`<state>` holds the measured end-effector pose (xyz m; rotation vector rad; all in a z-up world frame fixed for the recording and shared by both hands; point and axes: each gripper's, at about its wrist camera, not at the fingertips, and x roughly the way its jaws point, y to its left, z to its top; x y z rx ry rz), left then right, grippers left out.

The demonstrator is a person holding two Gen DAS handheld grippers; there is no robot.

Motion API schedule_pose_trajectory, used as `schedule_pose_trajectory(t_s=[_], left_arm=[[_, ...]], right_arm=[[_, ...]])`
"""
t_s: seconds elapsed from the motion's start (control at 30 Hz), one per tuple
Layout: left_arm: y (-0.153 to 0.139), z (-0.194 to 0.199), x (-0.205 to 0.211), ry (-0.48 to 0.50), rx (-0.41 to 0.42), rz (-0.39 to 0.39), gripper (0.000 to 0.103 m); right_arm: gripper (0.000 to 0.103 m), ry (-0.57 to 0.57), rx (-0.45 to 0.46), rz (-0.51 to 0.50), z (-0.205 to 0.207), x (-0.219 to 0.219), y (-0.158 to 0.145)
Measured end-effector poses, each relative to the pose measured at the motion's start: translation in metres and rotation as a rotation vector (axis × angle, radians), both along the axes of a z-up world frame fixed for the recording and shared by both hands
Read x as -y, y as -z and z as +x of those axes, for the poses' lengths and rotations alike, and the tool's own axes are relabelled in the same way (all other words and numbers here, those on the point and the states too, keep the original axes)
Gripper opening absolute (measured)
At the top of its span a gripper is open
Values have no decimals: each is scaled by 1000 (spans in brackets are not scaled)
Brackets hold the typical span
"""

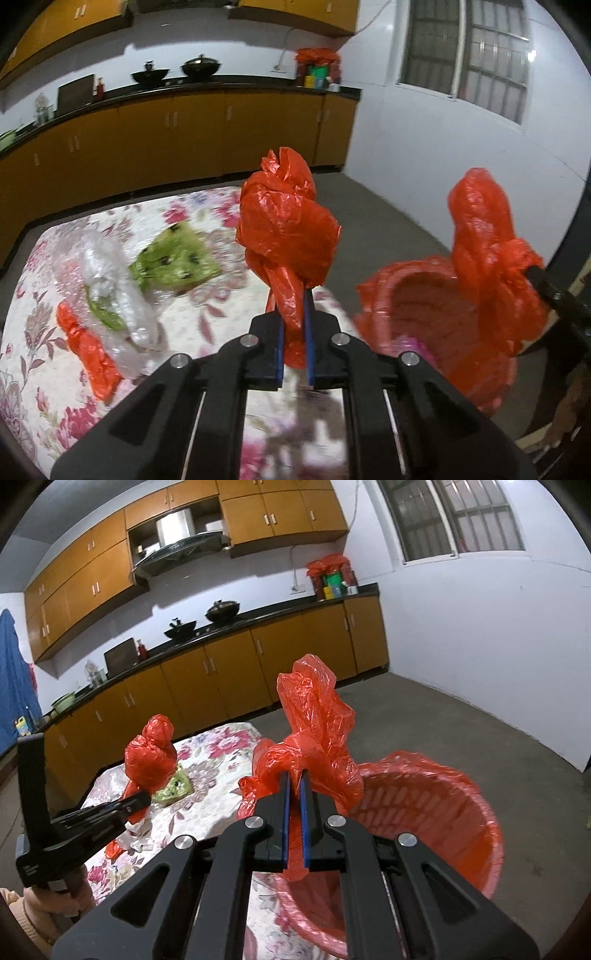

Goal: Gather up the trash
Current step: 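Carry both red bags over the basket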

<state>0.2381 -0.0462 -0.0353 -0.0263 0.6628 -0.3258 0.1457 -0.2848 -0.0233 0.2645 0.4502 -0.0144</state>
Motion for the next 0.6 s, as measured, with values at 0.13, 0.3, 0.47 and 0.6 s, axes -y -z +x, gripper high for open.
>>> schedule_pose_trajectory(t_s=[0.13,0.3,0.47,0.6], left_arm=[[-9,-13,25,62,4,-17,10],[-12,-20,51,126,-2,-30,10],[-12,-27,73,180,-8,-33,10],[-11,-29,88,211,-13,-35,10]], right_arm=[[5,32,7,-6,-10,11,-4],[5,67,15,-8,-17,27,-8],[5,95,20,-6,-22,37,-10],[6,106,20,-2,-23,41,-9]])
